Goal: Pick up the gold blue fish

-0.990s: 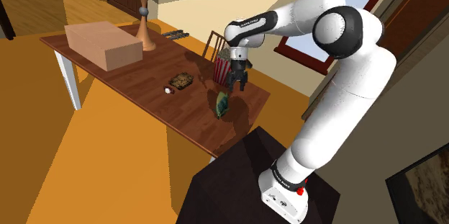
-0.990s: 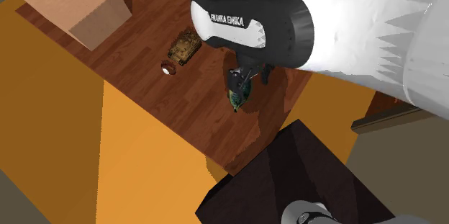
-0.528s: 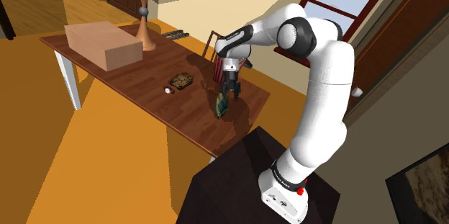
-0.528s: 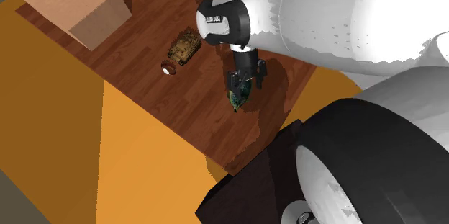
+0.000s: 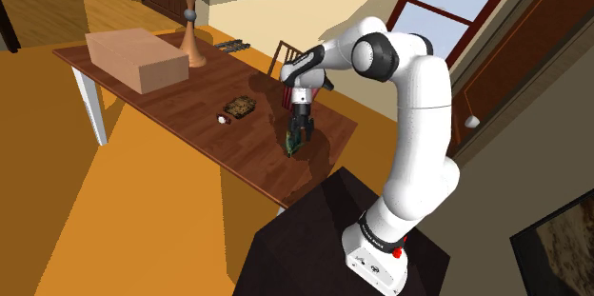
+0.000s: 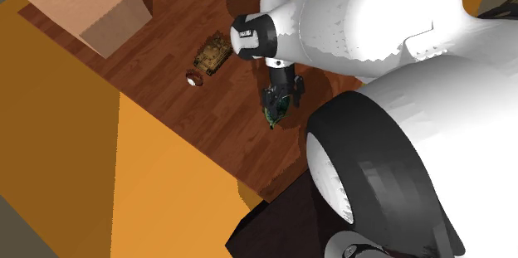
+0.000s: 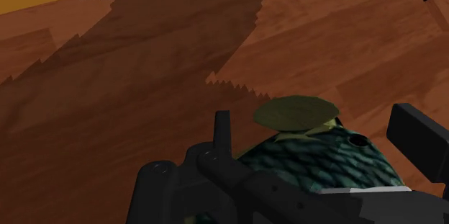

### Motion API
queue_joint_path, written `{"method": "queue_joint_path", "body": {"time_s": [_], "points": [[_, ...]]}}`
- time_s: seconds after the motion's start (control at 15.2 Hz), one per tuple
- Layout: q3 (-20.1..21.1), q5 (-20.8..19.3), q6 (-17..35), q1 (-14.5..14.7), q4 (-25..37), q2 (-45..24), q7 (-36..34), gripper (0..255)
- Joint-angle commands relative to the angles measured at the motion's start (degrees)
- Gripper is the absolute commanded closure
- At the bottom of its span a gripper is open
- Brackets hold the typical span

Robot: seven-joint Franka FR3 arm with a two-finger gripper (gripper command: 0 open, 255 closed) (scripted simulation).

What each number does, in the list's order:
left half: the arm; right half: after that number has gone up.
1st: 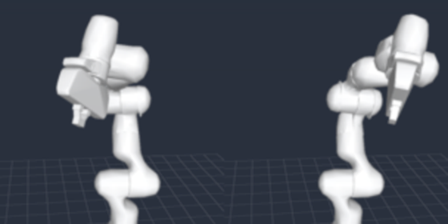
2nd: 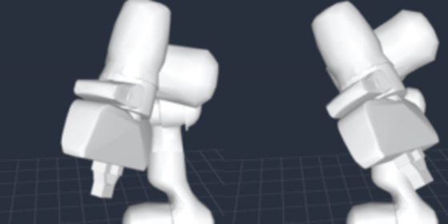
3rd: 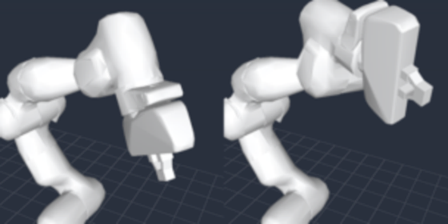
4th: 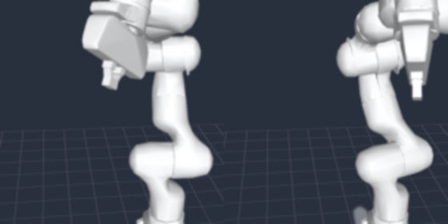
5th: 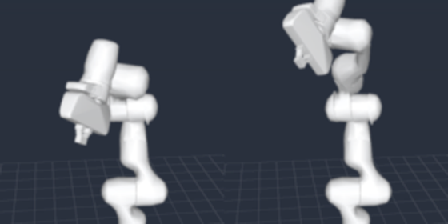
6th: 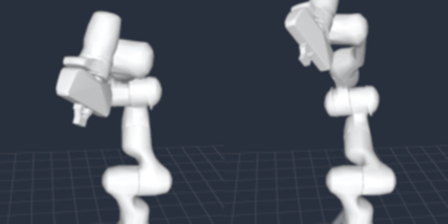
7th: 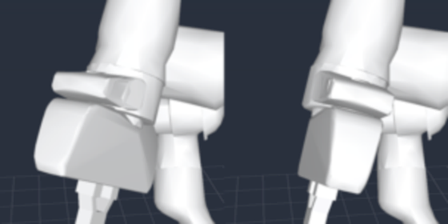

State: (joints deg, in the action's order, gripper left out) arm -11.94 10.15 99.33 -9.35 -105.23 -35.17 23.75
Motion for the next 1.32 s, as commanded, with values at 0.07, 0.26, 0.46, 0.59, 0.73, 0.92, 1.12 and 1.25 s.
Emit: {"method": "queue_joint_path", "body": {"time_s": [0.07,0.26,0.46,0.59,0.73,0.92,1.12,1.25], "points": [[0.05,0.12,0.91,-0.09,-0.26,-0.67,0.21,0],[0.02,0.09,0.9,-0.11,-0.34,-0.58,0.24,255],[0.02,0.08,0.93,-0.1,-0.4,-0.54,0.25,255],[0.02,0.09,0.94,-0.11,-0.39,-0.57,0.25,255],[0.05,0.12,0.91,-0.09,-0.25,-0.67,0.21,255],[-0.17,-0.22,-0.59,0.06,-0.48,1.09,-0.04,255],[-0.37,-0.55,-2.15,0.19,-0.55,2.77,-0.3,255],[-0.5,-0.78,-3.21,0.27,-0.57,3.87,-0.48,255]]}}
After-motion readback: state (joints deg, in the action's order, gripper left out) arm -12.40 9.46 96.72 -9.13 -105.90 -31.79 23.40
